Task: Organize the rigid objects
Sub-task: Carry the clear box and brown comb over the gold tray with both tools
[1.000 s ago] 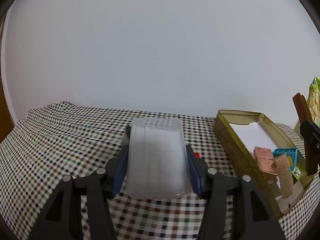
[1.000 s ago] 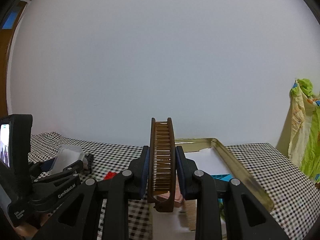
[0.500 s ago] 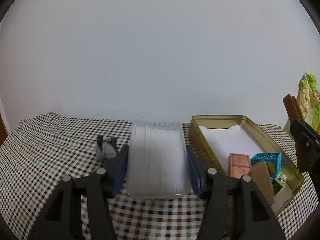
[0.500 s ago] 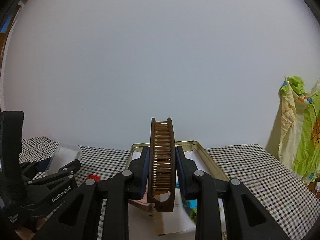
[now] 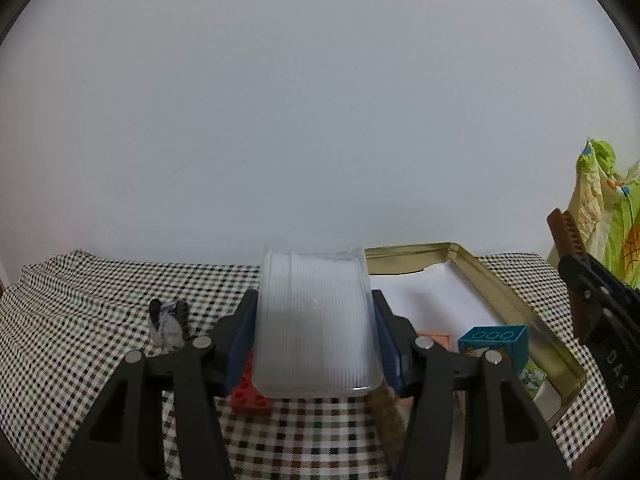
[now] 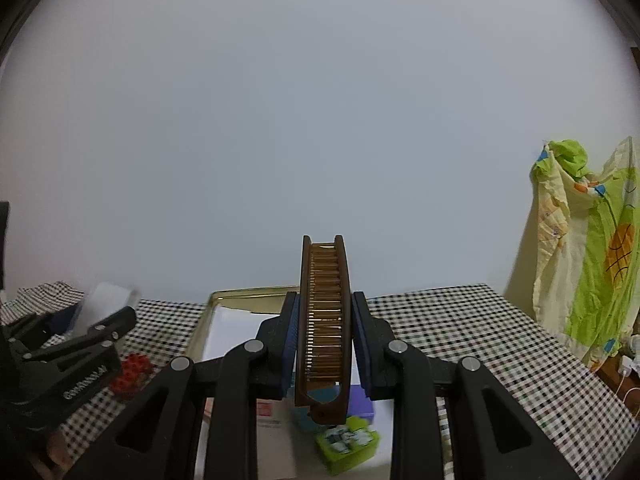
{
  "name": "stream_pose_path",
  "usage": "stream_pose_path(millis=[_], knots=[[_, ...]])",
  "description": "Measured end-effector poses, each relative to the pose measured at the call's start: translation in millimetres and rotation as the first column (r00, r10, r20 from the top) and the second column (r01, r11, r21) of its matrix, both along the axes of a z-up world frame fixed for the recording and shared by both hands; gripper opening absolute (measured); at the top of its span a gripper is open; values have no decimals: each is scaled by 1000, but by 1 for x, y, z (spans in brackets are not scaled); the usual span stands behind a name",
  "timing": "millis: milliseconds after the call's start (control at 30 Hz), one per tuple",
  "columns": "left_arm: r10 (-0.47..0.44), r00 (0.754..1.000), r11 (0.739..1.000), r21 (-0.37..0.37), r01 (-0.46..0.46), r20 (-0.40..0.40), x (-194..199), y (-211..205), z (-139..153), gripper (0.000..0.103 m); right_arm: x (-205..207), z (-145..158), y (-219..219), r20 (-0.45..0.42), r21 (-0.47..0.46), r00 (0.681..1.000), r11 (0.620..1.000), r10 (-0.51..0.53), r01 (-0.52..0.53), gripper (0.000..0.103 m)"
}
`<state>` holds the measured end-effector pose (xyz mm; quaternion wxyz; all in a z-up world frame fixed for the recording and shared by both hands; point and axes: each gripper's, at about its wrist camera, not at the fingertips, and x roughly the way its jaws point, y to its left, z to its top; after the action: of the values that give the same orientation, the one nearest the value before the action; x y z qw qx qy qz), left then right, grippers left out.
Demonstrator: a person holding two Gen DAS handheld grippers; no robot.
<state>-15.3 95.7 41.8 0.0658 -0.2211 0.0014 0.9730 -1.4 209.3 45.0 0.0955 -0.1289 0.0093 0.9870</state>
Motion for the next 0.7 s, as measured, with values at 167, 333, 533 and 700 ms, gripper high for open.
stream_pose_path(millis=[167, 333, 533, 700], knots=[[-22, 1000, 1000, 1, 22, -3, -1, 11, 3, 54, -10, -2, 11, 26, 12, 1000, 1000, -17, 17, 28], [-49, 999, 999, 8, 49, 11, -4, 23, 1, 54, -18, -6, 19, 44, 15, 999, 999, -31, 31, 28], [-82, 996, 997, -1, 82, 44, -11, 39, -4, 54, -27, -11, 28, 71, 8, 997, 999, -39, 39, 28], [-87, 993, 996, -11, 88, 81, -16, 49, -11, 54, -37, -14, 41, 101, -7, 994, 999, -34, 35, 28]])
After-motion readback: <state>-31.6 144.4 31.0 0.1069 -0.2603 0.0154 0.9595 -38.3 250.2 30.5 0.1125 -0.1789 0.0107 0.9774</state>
